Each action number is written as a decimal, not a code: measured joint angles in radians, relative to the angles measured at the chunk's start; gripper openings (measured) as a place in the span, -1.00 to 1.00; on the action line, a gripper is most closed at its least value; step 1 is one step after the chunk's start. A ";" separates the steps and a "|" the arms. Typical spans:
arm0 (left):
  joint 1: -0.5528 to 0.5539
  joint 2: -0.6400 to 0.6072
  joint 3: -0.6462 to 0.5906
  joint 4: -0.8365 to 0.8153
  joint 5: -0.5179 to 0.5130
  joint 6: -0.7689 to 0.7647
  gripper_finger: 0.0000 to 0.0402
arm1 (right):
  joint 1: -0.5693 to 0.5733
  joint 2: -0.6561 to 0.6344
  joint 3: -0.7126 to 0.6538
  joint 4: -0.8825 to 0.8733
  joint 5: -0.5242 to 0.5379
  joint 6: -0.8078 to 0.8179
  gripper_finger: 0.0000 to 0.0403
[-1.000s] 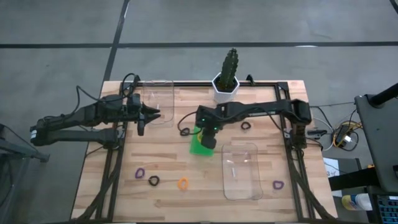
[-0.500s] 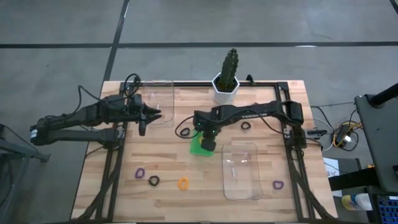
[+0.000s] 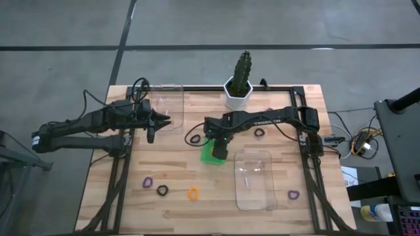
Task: Sort spring keychains
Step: Put the top right yellow spring keychain into the green basket, then put the yellow spring keychain into the green basket
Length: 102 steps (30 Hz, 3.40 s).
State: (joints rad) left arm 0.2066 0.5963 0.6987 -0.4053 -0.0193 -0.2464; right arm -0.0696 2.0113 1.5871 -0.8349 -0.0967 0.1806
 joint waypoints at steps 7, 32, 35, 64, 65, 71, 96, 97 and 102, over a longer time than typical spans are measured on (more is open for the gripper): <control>0.000 0.000 0.000 0.000 0.002 -0.012 -0.51 | 0.000 -0.027 -0.001 -0.048 -0.009 -0.005 -0.50; 0.000 0.005 0.000 0.029 0.093 -0.040 -0.51 | 0.004 -0.694 -0.530 0.402 0.018 0.046 -0.67; 0.000 0.008 0.000 0.057 0.093 -0.040 -0.51 | 0.004 -0.822 -0.663 0.533 0.022 0.078 -0.66; -0.241 0.391 0.233 -0.111 0.159 -0.107 -0.51 | 0.004 -1.512 -1.211 0.865 0.023 0.151 -0.62; -0.258 0.417 0.250 -0.154 0.156 -0.124 -0.51 | 0.004 -1.515 -1.215 0.864 0.023 0.150 -0.62; -0.351 0.551 0.312 -0.290 0.155 -0.193 -0.51 | 0.004 -1.514 -1.241 0.863 0.022 0.152 -0.67; -0.726 0.955 0.501 -0.254 -0.105 -0.751 -0.51 | 0.005 -1.514 -1.249 0.870 -0.231 0.053 -0.63; -0.731 0.985 0.520 -0.256 -0.112 -0.767 -0.51 | 0.005 -1.514 -1.249 0.870 -0.241 0.050 -0.64; -0.748 1.119 0.616 -0.250 -0.114 -0.816 -0.51 | 0.006 -1.514 -1.249 0.871 -0.246 0.045 -0.67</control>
State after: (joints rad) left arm -0.5410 1.7152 1.3144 -0.6553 -0.1331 -1.0625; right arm -0.0635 0.4970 0.3378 0.0357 -0.3429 0.2253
